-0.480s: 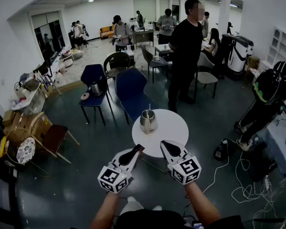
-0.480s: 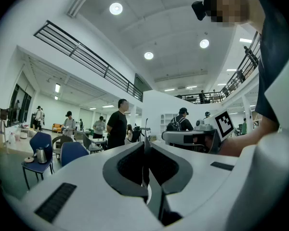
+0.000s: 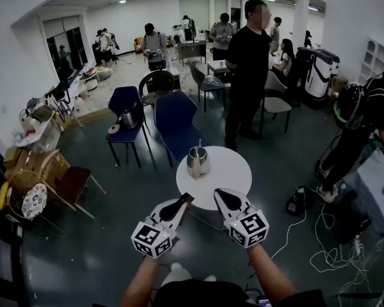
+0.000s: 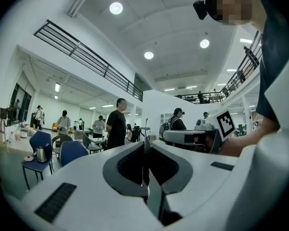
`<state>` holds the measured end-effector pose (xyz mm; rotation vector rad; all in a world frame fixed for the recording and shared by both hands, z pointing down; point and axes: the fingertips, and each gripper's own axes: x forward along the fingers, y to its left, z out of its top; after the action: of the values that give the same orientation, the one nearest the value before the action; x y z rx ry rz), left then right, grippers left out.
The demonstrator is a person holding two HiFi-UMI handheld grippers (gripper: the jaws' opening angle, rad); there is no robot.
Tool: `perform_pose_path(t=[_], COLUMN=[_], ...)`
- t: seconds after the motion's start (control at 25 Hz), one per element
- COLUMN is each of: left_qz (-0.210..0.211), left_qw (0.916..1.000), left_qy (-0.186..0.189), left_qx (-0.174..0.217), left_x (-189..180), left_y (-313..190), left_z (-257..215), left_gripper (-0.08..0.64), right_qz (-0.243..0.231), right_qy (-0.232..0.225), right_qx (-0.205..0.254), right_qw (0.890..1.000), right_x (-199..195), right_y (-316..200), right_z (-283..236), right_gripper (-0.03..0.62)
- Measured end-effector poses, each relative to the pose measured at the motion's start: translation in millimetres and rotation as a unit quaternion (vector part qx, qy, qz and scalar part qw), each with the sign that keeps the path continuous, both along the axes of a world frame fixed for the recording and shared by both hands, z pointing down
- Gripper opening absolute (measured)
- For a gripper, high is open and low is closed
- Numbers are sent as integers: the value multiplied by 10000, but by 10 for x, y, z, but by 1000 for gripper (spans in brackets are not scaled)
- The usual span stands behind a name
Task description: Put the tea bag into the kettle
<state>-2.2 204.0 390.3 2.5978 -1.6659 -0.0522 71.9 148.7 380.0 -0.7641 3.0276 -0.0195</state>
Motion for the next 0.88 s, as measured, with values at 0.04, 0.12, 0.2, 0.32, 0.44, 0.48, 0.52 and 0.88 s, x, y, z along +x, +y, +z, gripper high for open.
perform_pose_path(t=[0.04,0.12,0.2,0.32,0.44,0.48,0.52,0.88], left_qz=[-8,-24,-23,-18,-31,-33,-33,49], left_qw=[10000,10000,10000,10000,10000,10000,10000,10000], left_qy=[9,44,53,43,40,36,31,12], left_qx=[-3,-3,1,-2,3,4,0,-39], left_x=[4,15,41,66,74,85,97,195], left_y=[0,-3,-10,-3,18,16,7,-104], left_z=[-2,-13,-22,-5,6,3,-2,-31], left_gripper=[23,23,23,23,23,23,23,23], right_qz=[-21,-46,-35,-29,-44,-47,-48,17], right_qy=[-12,6,38,27,19,20,18,-7], right_qx=[3,1,-16,-10,2,2,0,-56], right_qw=[10000,10000,10000,10000,10000,10000,10000,10000], right_x=[1,7,32,68,84,96,110,231], right_y=[7,15,5,-2,-1,-8,-19,-81], right_z=[-9,-11,1,19,25,22,16,25], right_gripper=[17,17,17,17,17,17,17,17])
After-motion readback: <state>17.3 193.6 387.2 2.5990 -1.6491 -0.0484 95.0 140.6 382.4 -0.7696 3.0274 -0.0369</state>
